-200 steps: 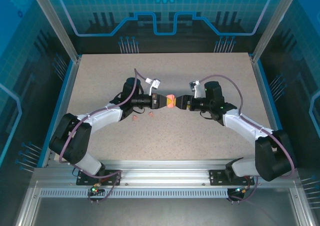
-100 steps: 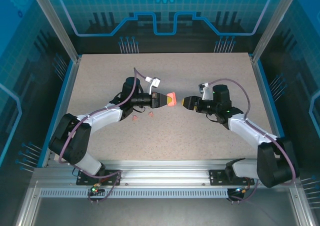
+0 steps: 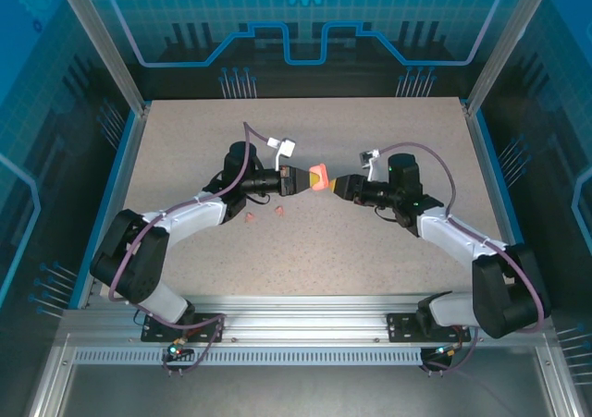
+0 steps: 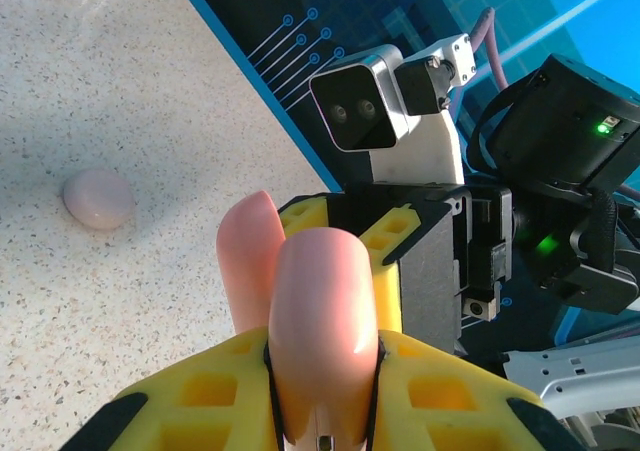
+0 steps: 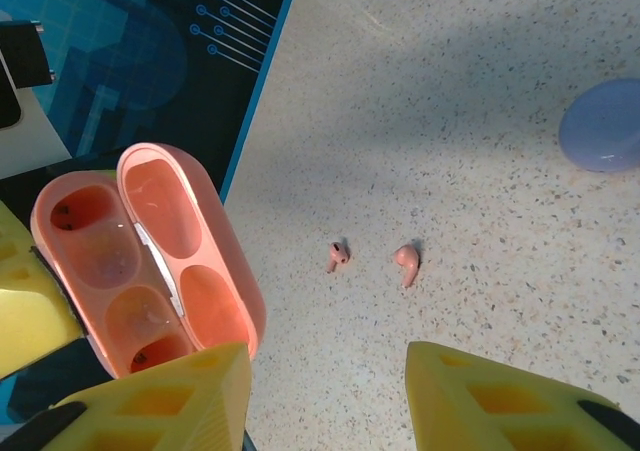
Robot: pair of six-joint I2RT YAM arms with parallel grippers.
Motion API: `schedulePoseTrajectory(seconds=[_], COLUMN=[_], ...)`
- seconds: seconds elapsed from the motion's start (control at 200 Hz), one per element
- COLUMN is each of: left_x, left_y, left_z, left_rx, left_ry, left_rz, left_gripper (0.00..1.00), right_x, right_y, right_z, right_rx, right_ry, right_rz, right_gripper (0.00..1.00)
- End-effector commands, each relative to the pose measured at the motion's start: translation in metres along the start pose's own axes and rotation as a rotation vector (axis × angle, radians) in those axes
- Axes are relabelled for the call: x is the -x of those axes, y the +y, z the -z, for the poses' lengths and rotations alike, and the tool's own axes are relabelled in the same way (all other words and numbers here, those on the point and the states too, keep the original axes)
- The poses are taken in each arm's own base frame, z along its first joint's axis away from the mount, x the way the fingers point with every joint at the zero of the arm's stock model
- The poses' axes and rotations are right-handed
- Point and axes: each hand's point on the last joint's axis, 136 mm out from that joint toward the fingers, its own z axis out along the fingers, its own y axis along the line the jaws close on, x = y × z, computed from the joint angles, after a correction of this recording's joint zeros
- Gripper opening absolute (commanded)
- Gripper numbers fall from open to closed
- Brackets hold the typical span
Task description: Insert wireless bluetooth earbuds into charging case
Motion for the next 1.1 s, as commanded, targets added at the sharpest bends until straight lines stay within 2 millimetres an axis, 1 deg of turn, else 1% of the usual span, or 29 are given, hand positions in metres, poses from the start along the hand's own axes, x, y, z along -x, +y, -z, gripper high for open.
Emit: schedulePoseTrajectory(seconds=[0.0,0.04,0.175,0.315,0.415,0.495,0.69,0.77,0.925,0.935,0.985,1.015,1.05,1.055,1.09], left_x=[0.003,0.002,0.003,0.002,0.001,0.001,0.000,0.001,0.002,0.003,0.003,0.004,0.005,0.005,0.007], left_y=[-0.004,-0.003,-0.003,-0.003,-0.001,0.000,0.002,0.002,0.006,0.007,0.011,0.013,0.015,0.016,0.019], left_z=[0.000,0.000,0.000,-0.001,-0.001,-0.001,-0.002,-0.001,-0.002,-0.001,-0.001,0.000,0.001,0.002,0.005], left_rx=[-0.024,-0.024,-0.025,-0.030,-0.027,-0.028,-0.027,-0.025,-0.004,-0.001,0.027,0.042,0.065,0.070,0.098], left_ry=[-0.018,-0.017,-0.020,-0.021,-0.026,-0.029,-0.036,-0.042,-0.049,-0.051,-0.055,-0.059,-0.063,-0.064,-0.068], left_rz=[-0.008,-0.005,-0.005,0.000,0.003,0.006,0.012,0.013,0.022,0.023,0.030,0.026,0.025,0.025,0.021], left_gripper=[0.00,0.00,0.00,0.00,0.00,0.00,0.00,0.00,0.00,0.02,0.20,0.30,0.52,0.54,0.66], right_x=[0.014,0.019,0.020,0.021,0.023,0.023,0.027,0.027,0.028,0.028,0.030,0.027,0.022,0.027,0.031], right_y=[0.020,0.025,0.025,0.026,0.029,0.032,0.039,0.040,0.038,0.037,0.035,0.028,0.018,0.021,0.020], right_z=[-0.005,-0.006,-0.013,-0.021,-0.024,-0.025,-0.027,-0.027,-0.026,-0.026,-0.026,-0.025,-0.025,-0.024,-0.023], right_rx=[0.051,0.065,0.068,0.084,0.100,0.111,0.137,0.141,0.112,0.107,0.082,0.045,-0.003,-0.001,-0.031], right_ry=[-0.022,-0.035,-0.028,-0.018,-0.016,-0.010,-0.004,-0.002,-0.004,-0.006,-0.007,0.005,0.021,0.014,0.015], right_rz=[0.038,0.054,0.050,0.043,0.048,0.052,0.063,0.066,0.068,0.068,0.074,0.062,0.054,0.064,0.084], right_gripper=[0.44,0.44,0.43,0.38,0.32,0.26,0.09,0.00,0.00,0.00,0.00,0.00,0.00,0.00,0.00])
